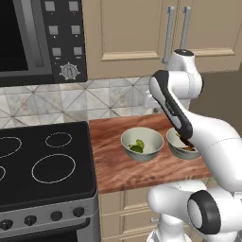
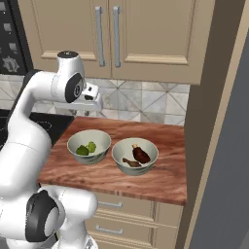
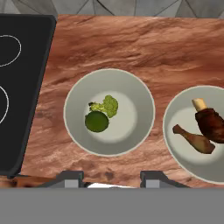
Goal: Place the bowl with the lime and broccoli on the top shelf of the fridge. Place the bowl with the chicken drumstick and steak on the second highest shelf of the fridge.
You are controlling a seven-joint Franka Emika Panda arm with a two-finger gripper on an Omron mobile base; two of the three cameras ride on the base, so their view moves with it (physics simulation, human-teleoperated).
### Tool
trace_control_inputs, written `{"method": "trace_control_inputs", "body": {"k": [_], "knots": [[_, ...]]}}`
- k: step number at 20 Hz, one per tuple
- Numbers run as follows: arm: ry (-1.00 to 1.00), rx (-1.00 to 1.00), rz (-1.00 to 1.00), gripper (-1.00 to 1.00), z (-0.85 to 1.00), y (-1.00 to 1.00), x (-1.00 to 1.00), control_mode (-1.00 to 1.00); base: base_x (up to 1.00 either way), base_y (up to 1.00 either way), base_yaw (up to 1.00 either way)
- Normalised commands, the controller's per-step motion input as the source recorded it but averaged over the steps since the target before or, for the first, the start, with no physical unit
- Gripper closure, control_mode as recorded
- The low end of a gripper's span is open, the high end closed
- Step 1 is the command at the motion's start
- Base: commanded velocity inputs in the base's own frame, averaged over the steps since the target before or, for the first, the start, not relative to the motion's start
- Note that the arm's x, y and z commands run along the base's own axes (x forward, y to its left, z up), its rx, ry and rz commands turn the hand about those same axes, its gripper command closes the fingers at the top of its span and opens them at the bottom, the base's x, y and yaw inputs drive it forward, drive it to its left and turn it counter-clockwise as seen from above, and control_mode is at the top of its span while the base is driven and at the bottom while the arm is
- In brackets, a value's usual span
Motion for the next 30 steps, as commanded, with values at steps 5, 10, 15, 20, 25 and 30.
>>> {"method": "trace_control_inputs", "body": {"k": [5, 10, 15, 20, 25, 30], "knots": [[-0.04, 0.07, -0.12, -1.0, -0.1, -0.55, -0.51, -1.0, 0.0, 0.0, 0.0], [0.0, 0.08, -0.2, -1.0, -0.38, -0.99, -0.63, -1.0, 0.0, 0.0, 0.0], [0.02, 0.11, -0.08, -1.0, -0.51, -0.99, -0.43, -1.0, 0.0, 0.0, 0.0], [0.19, 0.03, -0.24, -1.0, -0.51, -0.98, -0.03, -1.0, 0.0, 0.0, 0.0], [0.24, 0.07, -0.43, -1.0, -0.61, -0.6, 0.51, -1.0, 0.0, 0.0, 0.0], [0.14, 0.05, -0.3, -1.0, -0.43, -0.09, 0.32, -1.0, 0.0, 0.0, 0.0]]}}
